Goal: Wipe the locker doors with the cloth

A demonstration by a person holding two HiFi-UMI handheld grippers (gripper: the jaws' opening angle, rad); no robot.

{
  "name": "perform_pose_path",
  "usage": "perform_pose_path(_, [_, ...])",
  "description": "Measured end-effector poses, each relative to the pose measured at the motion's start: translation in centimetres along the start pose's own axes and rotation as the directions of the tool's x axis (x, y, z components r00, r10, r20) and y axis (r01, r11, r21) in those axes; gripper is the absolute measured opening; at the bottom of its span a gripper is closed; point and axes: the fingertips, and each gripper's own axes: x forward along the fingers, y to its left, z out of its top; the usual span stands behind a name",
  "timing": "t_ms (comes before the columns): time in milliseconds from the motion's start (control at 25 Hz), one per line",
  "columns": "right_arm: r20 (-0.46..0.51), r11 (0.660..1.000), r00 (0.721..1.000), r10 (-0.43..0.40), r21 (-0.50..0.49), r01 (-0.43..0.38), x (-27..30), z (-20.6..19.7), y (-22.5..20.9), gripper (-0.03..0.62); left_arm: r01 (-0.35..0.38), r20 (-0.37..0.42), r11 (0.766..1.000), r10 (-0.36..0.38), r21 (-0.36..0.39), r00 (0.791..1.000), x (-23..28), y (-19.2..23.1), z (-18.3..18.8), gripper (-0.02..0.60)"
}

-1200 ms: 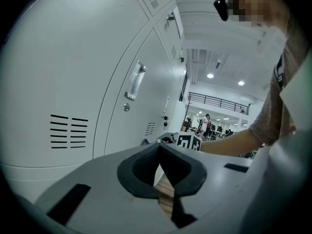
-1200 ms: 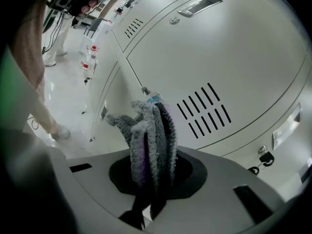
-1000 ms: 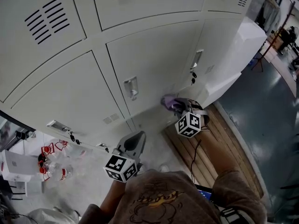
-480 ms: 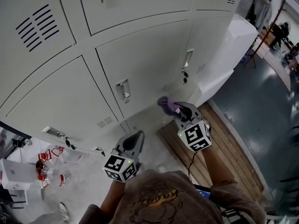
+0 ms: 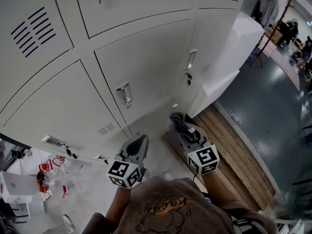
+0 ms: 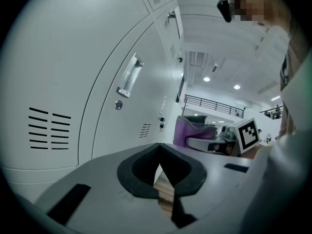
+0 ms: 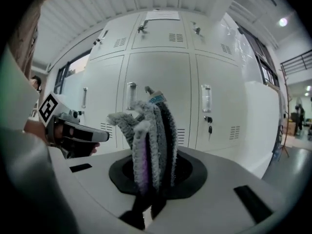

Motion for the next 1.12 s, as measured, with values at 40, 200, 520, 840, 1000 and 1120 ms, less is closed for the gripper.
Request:
perform_pose_path(40, [-0.008,1.000,1.000,-0.012,0.027,0.013,-0.1,-0.7,-0.1,0.052,-0.001,-0.002,1.000,0.001,0.001,1.000,0.0,0.1,-0.1,0.003])
perform_pose_path(200, [-0.042,0.994,0.997,-0.061,0.090,0.064,-0.5,-3.2,-0.3,0.052,-0.011,-0.010,1.000,0.012,0.020,1.000,0.2,0.6,-0.6,0.003])
perform_pose_path(520, [-0.094,0.992,0.995,-0.040,0.114,0.050,-0.5,-6.0,1.1,0.052,-0.023,-0.015,0.999,0.024,0.030,1.000,0.4,1.1,-1.7,0.003])
perform_pose_path(840, [-0.097,0.995,0.995,-0.013,0.100,0.023,-0.4,-6.1,1.9,0.052,-0.034,-0.003,0.999,0.034,0.036,0.999,0.3,1.2,-1.4,0.003])
perform_pose_path(1000, [-0.095,0.996,0.995,-0.011,0.092,0.020,-0.4,-6.0,1.8,0.052,-0.039,0.001,0.999,0.039,0.034,0.999,0.2,1.3,-1.2,0.003])
perform_pose_path(1120, [-0.100,0.997,0.995,-0.010,0.076,0.018,-0.4,-6.1,1.8,0.052,-0.044,0.004,0.998,0.044,0.033,0.999,0.0,1.4,-1.1,0.003])
